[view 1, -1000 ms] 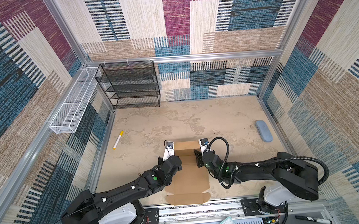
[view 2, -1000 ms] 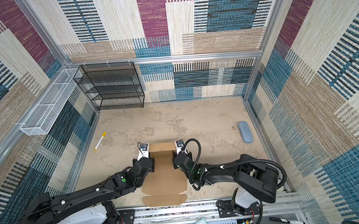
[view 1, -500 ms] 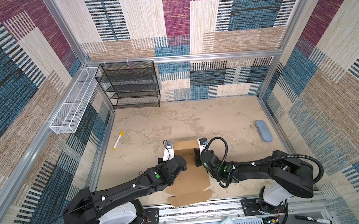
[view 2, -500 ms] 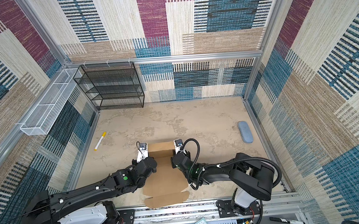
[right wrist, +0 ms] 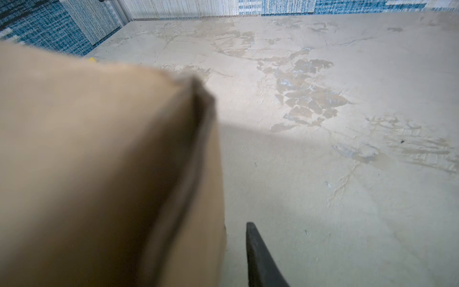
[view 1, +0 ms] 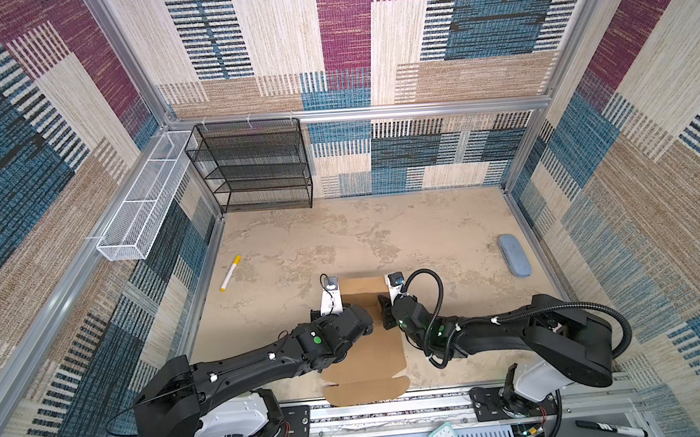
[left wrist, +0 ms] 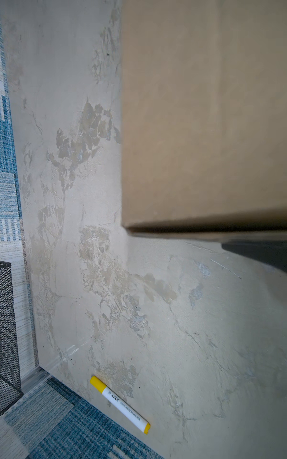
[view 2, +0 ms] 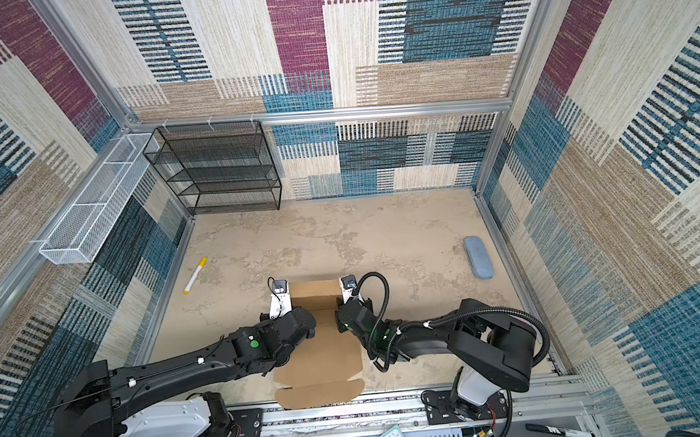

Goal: Fold the paper box

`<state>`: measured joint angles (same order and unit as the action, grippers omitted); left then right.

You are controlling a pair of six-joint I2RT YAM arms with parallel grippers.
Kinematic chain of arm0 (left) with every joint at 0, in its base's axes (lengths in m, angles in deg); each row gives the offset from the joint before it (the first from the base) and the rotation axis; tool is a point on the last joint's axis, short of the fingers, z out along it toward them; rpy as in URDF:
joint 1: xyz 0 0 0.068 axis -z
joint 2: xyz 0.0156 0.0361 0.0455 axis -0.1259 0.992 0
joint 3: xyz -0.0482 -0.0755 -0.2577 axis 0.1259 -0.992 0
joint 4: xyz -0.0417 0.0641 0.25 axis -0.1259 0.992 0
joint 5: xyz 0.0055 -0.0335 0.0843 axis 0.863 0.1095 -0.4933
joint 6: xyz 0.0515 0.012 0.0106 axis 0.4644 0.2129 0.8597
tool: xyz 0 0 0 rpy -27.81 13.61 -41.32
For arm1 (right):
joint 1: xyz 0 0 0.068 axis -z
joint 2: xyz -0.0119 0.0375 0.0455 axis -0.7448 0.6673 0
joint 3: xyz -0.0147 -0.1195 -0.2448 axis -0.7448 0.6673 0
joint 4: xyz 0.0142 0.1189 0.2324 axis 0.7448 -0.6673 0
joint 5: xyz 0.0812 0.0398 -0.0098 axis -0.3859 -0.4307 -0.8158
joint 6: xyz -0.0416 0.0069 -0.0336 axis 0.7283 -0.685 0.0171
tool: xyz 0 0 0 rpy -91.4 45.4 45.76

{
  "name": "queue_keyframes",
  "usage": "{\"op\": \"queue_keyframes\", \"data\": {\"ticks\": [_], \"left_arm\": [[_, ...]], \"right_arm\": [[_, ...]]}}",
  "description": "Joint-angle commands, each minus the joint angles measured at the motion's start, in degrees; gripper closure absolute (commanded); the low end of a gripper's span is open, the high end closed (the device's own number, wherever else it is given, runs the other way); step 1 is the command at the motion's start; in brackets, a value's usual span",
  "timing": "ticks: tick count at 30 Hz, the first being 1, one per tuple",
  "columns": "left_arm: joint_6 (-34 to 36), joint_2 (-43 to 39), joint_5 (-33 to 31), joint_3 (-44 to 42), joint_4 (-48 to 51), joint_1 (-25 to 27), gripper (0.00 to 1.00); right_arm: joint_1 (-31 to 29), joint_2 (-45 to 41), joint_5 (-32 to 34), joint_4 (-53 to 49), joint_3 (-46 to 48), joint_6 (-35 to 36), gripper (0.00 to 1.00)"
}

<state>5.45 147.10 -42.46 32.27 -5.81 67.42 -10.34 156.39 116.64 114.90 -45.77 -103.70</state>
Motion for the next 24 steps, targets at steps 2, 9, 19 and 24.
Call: {"op": "queue_keyframes", "data": {"ticks": [2, 9, 19, 24], "left_arm": [[-4.36, 0.39, -4.39, 0.74, 0.77, 0.33, 1.0], [-6.99, 0.72, -6.02, 1.24, 2.91, 1.16, 1.0], [-9.3, -0.2, -7.8, 1.79, 4.93, 1.87, 1.0], [-10.48, -0.34, -8.93, 2.8, 6.66, 2.43, 1.0]], "right_arm": [[0.01, -0.42, -2.3, 1.37, 2.35, -0.83, 0.66], [0.03, -0.44, -3.9, 3.47, 3.67, -2.83, 0.67], [-0.05, 1.85, 4.34, -7.68, -0.64, -8.49, 0.96], [-0.07, 2.37, 6.25, -9.26, -1.41, -9.17, 1.0]]}}
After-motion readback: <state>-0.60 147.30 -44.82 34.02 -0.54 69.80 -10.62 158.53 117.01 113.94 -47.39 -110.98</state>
